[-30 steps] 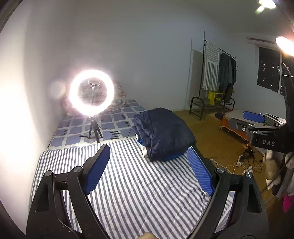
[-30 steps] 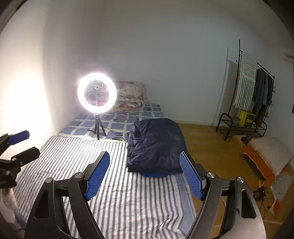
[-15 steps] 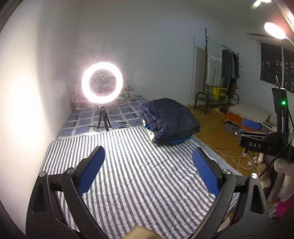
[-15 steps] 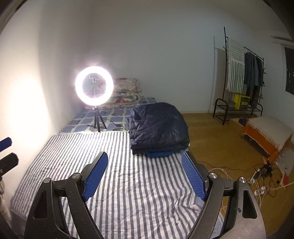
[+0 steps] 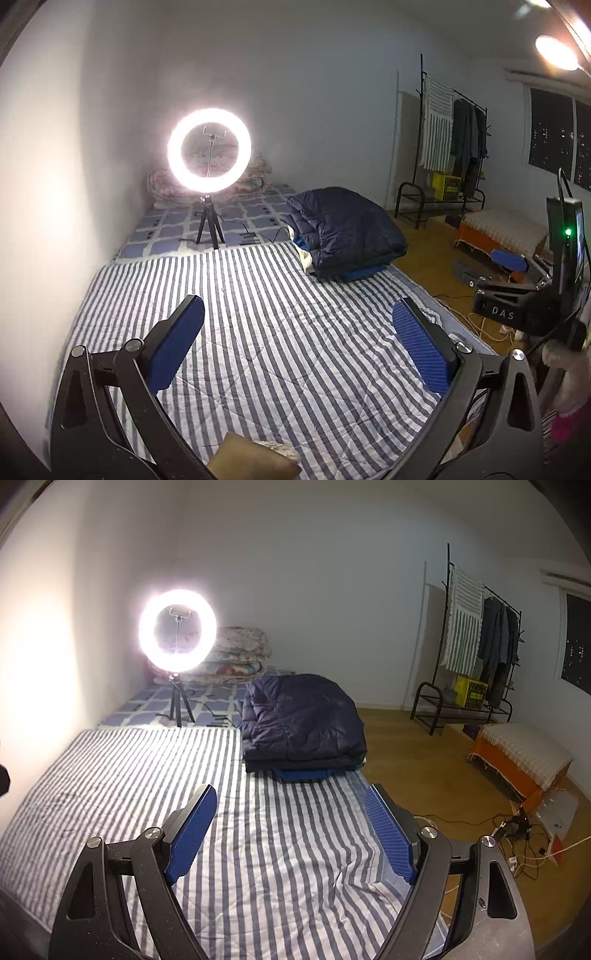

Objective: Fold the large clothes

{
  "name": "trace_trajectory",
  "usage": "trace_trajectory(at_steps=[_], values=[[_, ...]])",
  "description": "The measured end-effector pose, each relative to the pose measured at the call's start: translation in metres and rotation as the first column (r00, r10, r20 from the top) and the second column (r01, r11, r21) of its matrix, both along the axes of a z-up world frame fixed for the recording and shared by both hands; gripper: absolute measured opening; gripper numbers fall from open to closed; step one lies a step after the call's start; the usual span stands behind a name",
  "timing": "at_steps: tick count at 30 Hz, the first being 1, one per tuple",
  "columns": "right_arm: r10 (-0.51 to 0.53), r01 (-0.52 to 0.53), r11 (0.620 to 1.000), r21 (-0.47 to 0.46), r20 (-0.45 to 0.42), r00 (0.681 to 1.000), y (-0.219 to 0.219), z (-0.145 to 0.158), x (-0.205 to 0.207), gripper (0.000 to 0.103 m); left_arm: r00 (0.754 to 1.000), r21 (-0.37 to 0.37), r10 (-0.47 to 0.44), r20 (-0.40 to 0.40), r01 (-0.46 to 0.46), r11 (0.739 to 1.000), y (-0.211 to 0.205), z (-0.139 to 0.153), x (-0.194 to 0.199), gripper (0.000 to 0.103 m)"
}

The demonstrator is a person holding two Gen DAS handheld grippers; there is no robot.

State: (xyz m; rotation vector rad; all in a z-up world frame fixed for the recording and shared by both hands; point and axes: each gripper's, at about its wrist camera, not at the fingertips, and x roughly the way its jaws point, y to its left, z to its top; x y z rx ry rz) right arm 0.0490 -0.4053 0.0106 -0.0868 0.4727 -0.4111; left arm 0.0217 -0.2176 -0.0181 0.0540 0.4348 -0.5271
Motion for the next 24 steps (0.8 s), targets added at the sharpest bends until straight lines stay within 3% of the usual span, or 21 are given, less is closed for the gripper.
trace_trajectory(at_steps=[11,24], values=[[0.012,-0.011,1.0,0.023,-0.029,1.0,0.001,-0.011,0.004,0.083,0.999,0.064,-0.014,-0.032,0.016,0.998,-0.012,-0.02,-0.001,0.103],[0.02,-0.019,0.999,0.04,-0.044,0.999,0.001,-0.014,0.009,0.083,1.0,0.069,-0.008,-0.03,0.01,0.998,-0.012,-0.021,0.0,0.103]])
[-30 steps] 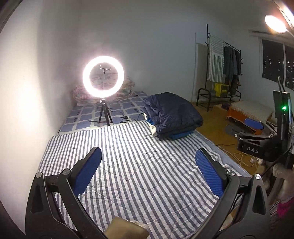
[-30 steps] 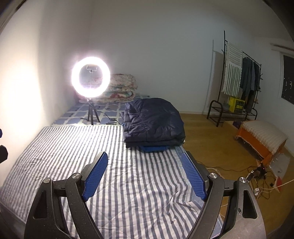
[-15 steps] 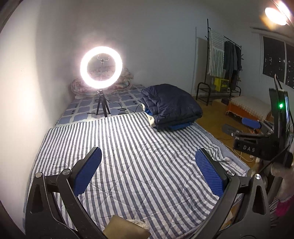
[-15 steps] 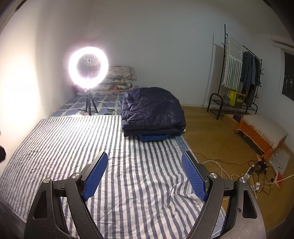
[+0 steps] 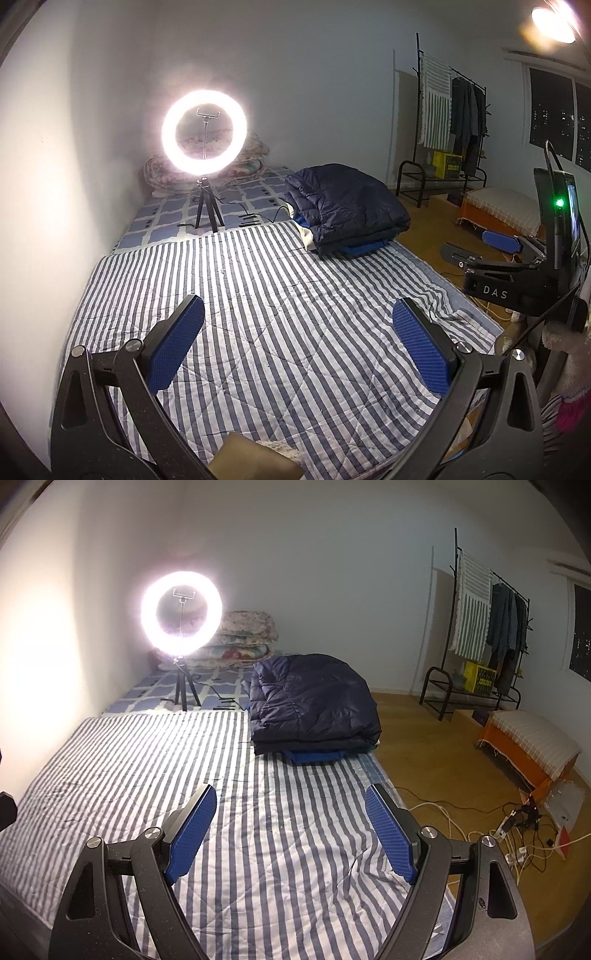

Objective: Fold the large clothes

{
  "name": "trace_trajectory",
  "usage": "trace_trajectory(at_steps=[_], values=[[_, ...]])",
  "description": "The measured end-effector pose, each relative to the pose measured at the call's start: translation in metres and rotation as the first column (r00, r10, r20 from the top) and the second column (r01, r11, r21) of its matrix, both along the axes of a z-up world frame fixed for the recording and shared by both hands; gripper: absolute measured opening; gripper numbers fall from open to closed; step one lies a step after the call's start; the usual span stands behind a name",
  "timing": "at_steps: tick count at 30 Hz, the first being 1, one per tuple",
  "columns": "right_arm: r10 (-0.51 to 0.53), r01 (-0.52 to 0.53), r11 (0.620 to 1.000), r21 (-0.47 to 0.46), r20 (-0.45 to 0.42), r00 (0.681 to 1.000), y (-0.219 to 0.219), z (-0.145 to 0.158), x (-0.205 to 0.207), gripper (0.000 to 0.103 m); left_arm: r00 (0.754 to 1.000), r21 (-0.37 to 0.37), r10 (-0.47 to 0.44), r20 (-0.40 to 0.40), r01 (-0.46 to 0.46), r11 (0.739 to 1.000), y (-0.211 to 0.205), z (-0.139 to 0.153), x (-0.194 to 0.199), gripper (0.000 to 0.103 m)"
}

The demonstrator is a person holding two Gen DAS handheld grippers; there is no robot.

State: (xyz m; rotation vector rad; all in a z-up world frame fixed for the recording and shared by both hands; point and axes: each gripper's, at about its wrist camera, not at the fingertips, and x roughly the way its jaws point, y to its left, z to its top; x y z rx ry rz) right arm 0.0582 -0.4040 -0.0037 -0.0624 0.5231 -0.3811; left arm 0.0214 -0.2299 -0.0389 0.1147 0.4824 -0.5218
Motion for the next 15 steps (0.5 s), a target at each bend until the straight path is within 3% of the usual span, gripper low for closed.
trace_trajectory(at_steps=[15], values=[[-0.011,0.011,1.0,0.021,-0.003,1.0,-0.0065,-0.0025,0.0024,0.083,1.0,0.005,-0.004,0.004,0.004,1.0,-0.0008,-0.0008,-0.0001,0.103]])
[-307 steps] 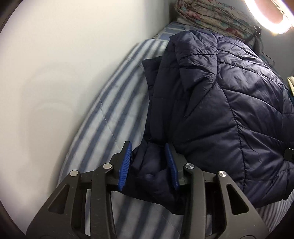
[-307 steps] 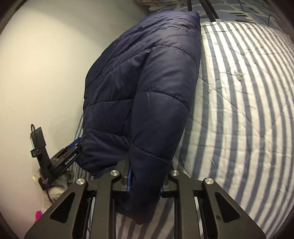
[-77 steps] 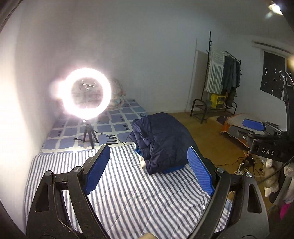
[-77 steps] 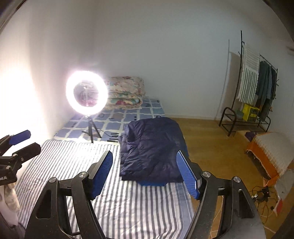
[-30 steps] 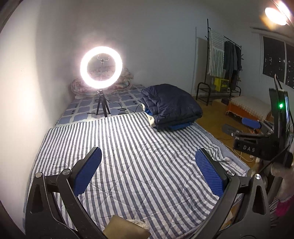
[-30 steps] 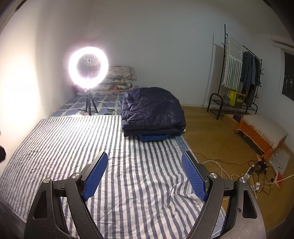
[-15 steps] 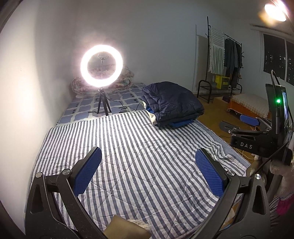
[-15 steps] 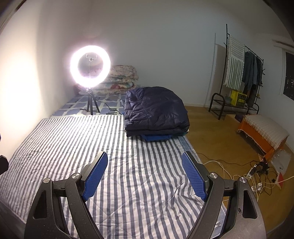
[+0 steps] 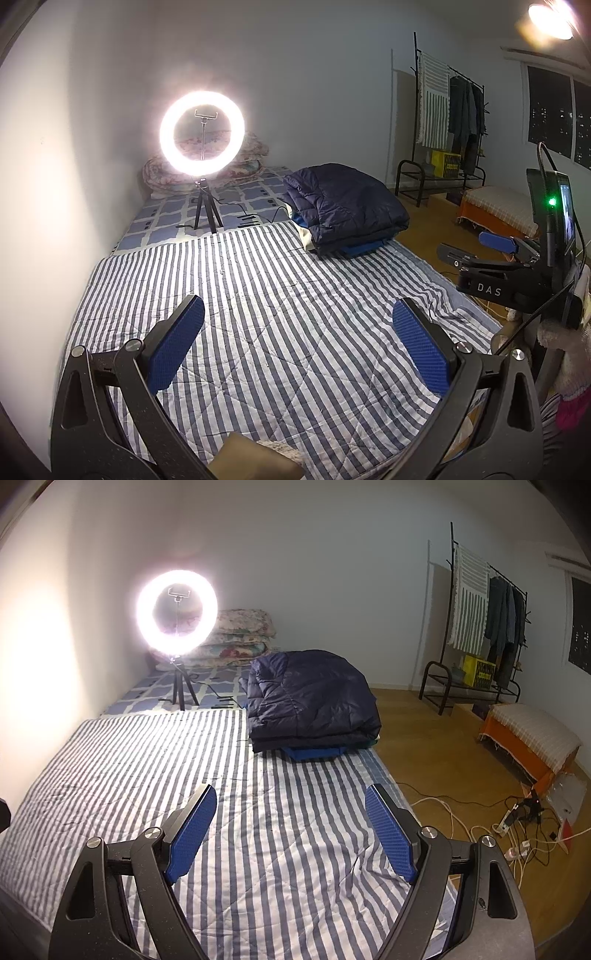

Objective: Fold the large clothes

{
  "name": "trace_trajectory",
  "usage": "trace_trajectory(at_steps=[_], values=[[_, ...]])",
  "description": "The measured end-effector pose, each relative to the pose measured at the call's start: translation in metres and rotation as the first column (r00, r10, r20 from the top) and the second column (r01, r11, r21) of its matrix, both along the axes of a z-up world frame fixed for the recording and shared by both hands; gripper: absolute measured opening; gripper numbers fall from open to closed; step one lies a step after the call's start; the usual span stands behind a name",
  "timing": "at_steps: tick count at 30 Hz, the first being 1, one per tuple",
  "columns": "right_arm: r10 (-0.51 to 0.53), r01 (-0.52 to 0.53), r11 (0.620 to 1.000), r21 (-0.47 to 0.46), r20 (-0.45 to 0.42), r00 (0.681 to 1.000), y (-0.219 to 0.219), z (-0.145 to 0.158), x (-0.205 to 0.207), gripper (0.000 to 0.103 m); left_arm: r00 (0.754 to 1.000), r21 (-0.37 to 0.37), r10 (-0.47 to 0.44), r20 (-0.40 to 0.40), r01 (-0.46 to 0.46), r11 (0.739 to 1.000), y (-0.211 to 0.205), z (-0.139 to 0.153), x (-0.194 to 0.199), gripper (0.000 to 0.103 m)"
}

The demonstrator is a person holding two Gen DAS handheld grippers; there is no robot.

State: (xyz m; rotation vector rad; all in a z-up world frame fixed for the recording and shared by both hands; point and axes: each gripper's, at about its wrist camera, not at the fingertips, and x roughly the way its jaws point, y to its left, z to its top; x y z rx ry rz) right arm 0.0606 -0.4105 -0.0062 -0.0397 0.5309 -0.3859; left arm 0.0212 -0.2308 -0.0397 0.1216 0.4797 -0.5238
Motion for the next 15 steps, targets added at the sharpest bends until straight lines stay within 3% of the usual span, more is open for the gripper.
trace_trajectory(at_steps=[15], values=[[-0.001,0.001,1.0,0.013,0.0,1.0,-0.002,-0.0002,-0.0007,0.083,1.0,0.0,0.001,0.001,-0.001,1.0,-0.0011,0.0002,-0.0008,0.103]])
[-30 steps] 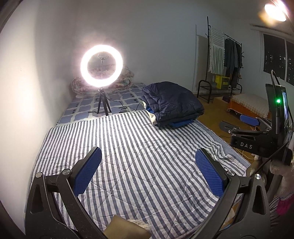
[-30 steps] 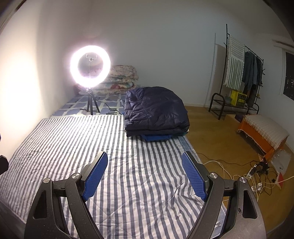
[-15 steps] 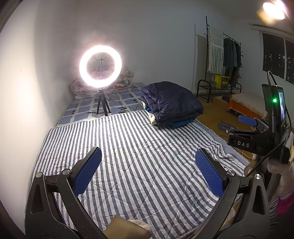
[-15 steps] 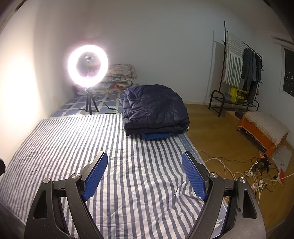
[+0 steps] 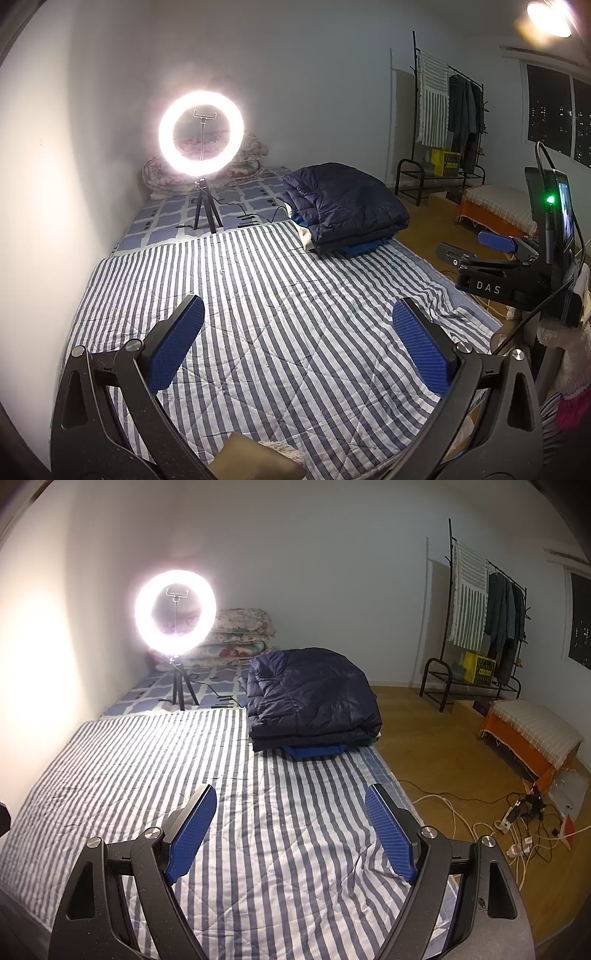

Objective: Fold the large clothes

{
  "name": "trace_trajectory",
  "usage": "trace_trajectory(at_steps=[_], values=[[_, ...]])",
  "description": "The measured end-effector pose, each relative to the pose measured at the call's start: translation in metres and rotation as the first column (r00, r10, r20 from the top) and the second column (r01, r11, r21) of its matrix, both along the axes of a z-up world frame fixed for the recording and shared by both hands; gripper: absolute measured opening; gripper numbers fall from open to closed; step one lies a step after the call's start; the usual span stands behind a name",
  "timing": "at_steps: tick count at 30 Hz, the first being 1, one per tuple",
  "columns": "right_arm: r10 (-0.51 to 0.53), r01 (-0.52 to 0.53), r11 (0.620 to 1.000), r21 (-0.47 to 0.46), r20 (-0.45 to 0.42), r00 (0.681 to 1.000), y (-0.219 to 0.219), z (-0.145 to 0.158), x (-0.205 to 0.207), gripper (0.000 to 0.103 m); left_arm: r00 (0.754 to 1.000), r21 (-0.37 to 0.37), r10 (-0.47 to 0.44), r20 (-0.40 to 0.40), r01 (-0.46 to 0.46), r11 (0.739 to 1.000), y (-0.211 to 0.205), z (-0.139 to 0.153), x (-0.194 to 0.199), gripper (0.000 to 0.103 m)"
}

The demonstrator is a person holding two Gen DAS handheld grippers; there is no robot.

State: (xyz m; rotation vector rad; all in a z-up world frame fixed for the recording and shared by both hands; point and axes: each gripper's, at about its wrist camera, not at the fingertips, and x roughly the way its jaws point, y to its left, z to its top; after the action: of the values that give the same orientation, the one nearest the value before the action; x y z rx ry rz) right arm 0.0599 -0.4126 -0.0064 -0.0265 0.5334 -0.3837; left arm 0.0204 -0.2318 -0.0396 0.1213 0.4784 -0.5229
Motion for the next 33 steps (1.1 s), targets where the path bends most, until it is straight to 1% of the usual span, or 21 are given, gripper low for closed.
trace_trajectory(at_steps=[33], values=[[-0.001,0.001,1.0,0.009,-0.003,1.0,-0.0003,-0.0011,0.0004,0.083,1.0,0.009,-0.009,0.013,0.009,1.0,0.0059,0.0003,0.0027,0.103]])
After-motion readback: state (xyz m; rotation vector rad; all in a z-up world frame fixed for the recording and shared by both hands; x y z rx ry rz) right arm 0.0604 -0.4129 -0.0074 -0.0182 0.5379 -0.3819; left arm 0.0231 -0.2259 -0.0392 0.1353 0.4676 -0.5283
